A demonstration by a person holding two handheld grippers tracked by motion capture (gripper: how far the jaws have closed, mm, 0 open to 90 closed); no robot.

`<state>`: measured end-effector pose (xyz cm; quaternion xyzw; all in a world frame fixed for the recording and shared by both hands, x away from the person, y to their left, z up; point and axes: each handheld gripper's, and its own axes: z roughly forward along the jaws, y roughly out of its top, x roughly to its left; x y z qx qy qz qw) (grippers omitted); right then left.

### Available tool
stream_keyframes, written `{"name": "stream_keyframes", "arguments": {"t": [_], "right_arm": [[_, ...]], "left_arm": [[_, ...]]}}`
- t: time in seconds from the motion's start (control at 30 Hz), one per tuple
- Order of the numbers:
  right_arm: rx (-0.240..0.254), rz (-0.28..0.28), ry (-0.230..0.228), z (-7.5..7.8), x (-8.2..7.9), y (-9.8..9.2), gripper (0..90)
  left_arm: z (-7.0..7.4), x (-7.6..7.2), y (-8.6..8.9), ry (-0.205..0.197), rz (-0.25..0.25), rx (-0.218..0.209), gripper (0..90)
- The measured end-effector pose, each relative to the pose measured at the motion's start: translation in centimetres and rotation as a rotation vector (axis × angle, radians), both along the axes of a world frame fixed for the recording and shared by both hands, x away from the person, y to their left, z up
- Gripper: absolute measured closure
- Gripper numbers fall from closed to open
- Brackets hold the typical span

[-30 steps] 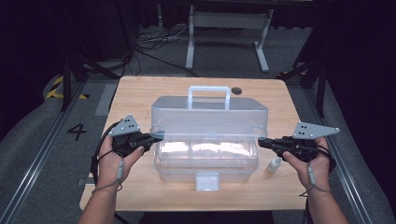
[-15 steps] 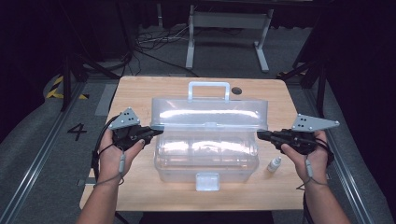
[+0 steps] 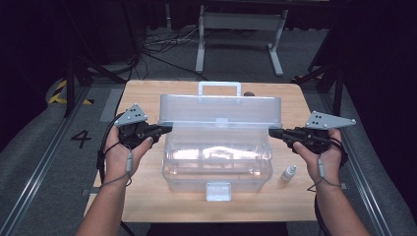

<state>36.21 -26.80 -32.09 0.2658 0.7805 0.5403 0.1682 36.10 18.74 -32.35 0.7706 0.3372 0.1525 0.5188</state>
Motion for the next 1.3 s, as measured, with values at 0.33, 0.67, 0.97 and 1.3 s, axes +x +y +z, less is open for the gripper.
{"name": "stream_keyframes", "arguments": {"t": [0.33, 0.67, 0.97, 1.3], "right_arm": [[0.021, -0.042, -0.006, 0.3, 0.8, 0.3, 90.0], [0.021, -0.083, -0.015, 1.1, 1.9, 0.5, 90.0], [0.029, -0.095, -0.009, 1.2, 2.4, 0.5, 90.0], [0.026, -0.098, -0.016, 1.2, 1.8, 0.3, 86.5]], "left_arm": [[0.6, 0.9, -0.1, -0.012, 0.019, -0.003, 89.9], [1.1, 1.8, -0.3, -0.029, 0.045, -0.005, 89.9], [1.3, 2.1, -0.4, -0.03, 0.055, -0.01, 89.8], [1.4, 2.2, -0.4, -0.031, 0.057, -0.01, 89.8]]}}
